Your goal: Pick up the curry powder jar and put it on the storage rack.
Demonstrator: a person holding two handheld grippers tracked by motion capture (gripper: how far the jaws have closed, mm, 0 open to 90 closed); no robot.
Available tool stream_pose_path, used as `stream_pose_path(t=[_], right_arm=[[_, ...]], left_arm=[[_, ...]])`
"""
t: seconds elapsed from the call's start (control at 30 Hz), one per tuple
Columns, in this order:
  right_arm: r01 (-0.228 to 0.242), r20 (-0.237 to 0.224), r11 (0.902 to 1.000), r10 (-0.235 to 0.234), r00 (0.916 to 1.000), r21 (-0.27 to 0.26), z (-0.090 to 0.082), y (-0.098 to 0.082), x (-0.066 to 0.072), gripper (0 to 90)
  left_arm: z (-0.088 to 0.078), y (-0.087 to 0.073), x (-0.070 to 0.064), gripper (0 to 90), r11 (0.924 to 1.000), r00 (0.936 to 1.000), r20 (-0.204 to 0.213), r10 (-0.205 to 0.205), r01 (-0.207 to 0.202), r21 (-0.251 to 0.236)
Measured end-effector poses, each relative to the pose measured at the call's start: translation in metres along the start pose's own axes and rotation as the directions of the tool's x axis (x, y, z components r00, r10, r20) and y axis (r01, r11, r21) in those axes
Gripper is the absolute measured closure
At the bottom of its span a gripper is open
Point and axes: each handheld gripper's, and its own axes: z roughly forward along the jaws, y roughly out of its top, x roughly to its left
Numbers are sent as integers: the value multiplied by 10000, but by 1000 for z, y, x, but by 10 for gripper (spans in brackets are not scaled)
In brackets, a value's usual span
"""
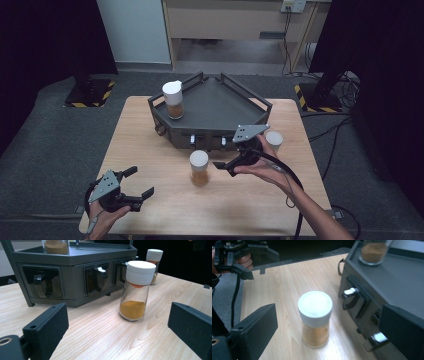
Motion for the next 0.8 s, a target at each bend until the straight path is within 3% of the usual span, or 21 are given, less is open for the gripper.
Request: stream_pose_path(t=[0.6, 0.8], right_arm=[[107, -377, 9968, -77, 9993, 796, 71, 8, 1, 87], [229, -478, 9936, -177, 9987, 1103, 88, 4, 2, 173]], left_arm=[[-1, 0, 1, 17, 10000, 10000, -6, 26, -26, -54], [-1, 0, 1, 17, 10000, 10000, -22, 44, -44, -52]])
